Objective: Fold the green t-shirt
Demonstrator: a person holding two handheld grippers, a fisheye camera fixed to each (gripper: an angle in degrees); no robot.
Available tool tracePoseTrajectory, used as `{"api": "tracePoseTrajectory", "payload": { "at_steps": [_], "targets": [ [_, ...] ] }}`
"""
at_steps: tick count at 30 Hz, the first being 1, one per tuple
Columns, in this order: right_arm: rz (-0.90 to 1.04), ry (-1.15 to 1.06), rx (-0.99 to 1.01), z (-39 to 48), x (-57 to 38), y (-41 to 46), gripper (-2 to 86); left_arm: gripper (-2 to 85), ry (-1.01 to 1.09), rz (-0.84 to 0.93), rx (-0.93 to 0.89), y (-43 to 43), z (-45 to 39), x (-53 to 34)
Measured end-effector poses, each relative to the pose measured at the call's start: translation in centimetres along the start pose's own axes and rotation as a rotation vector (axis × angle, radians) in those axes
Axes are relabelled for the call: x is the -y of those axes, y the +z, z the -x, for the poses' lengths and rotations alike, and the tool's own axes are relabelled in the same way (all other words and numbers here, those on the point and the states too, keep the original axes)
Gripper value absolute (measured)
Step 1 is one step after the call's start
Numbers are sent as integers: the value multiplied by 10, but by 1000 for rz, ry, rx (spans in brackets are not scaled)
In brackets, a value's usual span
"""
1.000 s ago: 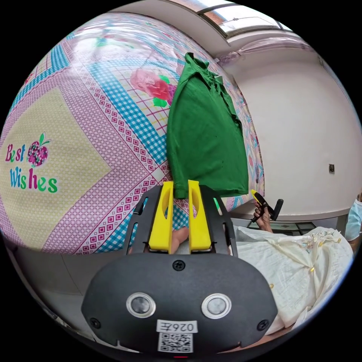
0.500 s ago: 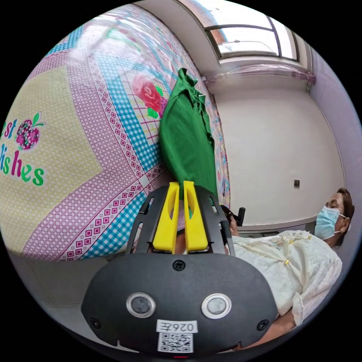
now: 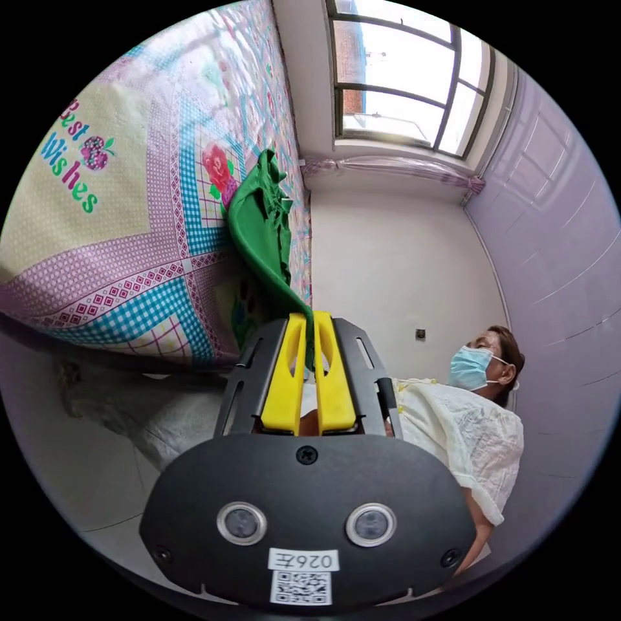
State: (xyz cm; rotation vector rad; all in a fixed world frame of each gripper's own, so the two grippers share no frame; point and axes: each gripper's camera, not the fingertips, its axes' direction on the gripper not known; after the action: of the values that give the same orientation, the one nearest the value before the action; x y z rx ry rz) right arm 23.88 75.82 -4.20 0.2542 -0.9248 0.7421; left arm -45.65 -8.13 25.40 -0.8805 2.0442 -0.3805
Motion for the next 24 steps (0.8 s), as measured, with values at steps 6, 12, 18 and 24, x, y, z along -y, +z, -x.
{"api": "tracePoseTrajectory", "payload": {
  "at_steps": [6, 12, 18, 24],
  "targets": [
    [-88, -87, 156, 41, 68, -26, -16, -6, 51, -67, -144, 2, -35, 60],
    [-131, -159, 229, 78, 207, 8, -15, -6, 60, -115, -199, 32, -66, 177],
    [-100, -91, 215, 81, 348, 72, -15, -5, -16, -155, -192, 67, -64, 295],
    [-61, 38, 158, 53, 444, 143, -12, -1, -149, -217, -186, 102, -35, 380]
  ]
}}
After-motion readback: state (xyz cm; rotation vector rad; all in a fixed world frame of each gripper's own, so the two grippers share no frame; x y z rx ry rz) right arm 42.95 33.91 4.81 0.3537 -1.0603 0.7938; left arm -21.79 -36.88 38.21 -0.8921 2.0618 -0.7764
